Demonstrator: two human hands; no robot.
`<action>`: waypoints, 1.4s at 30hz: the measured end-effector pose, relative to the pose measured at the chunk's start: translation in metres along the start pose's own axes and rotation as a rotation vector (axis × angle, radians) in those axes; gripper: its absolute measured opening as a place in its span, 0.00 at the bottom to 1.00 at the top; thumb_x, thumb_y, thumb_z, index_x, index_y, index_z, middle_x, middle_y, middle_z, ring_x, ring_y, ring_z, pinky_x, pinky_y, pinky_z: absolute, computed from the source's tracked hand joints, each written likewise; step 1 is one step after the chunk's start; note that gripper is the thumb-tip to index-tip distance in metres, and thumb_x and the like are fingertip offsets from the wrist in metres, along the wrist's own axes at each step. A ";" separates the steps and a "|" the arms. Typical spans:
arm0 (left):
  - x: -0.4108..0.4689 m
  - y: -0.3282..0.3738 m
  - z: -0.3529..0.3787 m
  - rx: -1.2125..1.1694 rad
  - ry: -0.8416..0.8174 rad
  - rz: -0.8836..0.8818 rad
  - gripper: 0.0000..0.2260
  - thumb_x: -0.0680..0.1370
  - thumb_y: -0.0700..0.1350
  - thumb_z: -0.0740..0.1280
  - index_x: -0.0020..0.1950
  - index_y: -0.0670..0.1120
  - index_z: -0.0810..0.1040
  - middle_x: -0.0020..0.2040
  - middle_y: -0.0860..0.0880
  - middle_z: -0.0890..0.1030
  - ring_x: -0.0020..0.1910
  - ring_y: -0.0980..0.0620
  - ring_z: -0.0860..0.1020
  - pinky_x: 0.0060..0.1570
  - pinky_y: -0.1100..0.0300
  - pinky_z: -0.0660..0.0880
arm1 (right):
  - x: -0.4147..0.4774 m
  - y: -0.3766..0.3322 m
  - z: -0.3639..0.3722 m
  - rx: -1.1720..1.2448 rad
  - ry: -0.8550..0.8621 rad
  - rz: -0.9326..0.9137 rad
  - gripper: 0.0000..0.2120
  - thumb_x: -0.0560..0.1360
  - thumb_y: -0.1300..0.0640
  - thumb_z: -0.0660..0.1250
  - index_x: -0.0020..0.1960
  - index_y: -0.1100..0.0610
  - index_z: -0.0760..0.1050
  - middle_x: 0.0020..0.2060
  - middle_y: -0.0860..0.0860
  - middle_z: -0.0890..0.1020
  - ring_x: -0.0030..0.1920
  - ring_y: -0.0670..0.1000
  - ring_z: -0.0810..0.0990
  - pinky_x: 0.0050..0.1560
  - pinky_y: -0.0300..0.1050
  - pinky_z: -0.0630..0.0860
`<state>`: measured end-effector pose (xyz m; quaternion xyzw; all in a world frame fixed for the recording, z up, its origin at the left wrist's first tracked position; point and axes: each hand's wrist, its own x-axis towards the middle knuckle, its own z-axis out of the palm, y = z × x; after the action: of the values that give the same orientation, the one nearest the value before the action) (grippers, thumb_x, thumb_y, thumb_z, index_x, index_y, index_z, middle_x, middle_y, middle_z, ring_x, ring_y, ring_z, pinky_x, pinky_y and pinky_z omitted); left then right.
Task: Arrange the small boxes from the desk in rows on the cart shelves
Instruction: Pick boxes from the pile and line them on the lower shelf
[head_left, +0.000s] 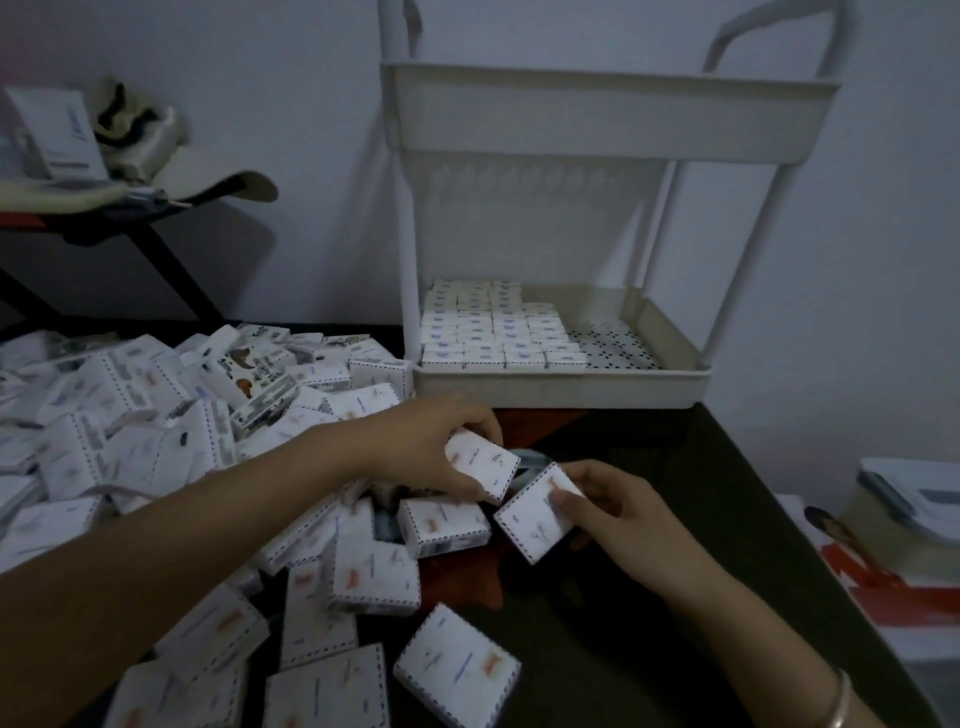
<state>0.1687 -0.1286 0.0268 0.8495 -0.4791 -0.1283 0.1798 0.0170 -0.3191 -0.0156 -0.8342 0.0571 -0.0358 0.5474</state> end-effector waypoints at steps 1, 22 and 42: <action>0.003 0.001 0.001 -0.008 0.028 0.019 0.21 0.69 0.52 0.76 0.59 0.56 0.75 0.55 0.61 0.73 0.55 0.62 0.72 0.55 0.62 0.74 | 0.000 0.001 -0.003 -0.003 0.016 0.004 0.09 0.79 0.53 0.64 0.58 0.46 0.76 0.50 0.44 0.83 0.47 0.40 0.82 0.46 0.37 0.80; 0.042 -0.005 -0.025 -0.363 0.099 -0.082 0.17 0.72 0.38 0.75 0.55 0.56 0.79 0.51 0.53 0.82 0.44 0.58 0.82 0.46 0.54 0.81 | 0.043 0.000 -0.047 0.171 -0.107 0.002 0.25 0.69 0.59 0.74 0.63 0.46 0.71 0.48 0.51 0.83 0.44 0.55 0.85 0.42 0.43 0.81; 0.119 -0.031 -0.055 -0.474 0.615 -0.235 0.10 0.75 0.48 0.72 0.52 0.51 0.73 0.41 0.51 0.85 0.34 0.57 0.83 0.35 0.61 0.80 | 0.216 -0.017 -0.090 0.105 0.593 -0.194 0.17 0.77 0.58 0.67 0.62 0.49 0.66 0.55 0.49 0.77 0.47 0.47 0.80 0.37 0.37 0.75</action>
<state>0.2745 -0.2060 0.0576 0.8324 -0.2599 0.0051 0.4895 0.2209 -0.4232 0.0354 -0.7596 0.1323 -0.3325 0.5431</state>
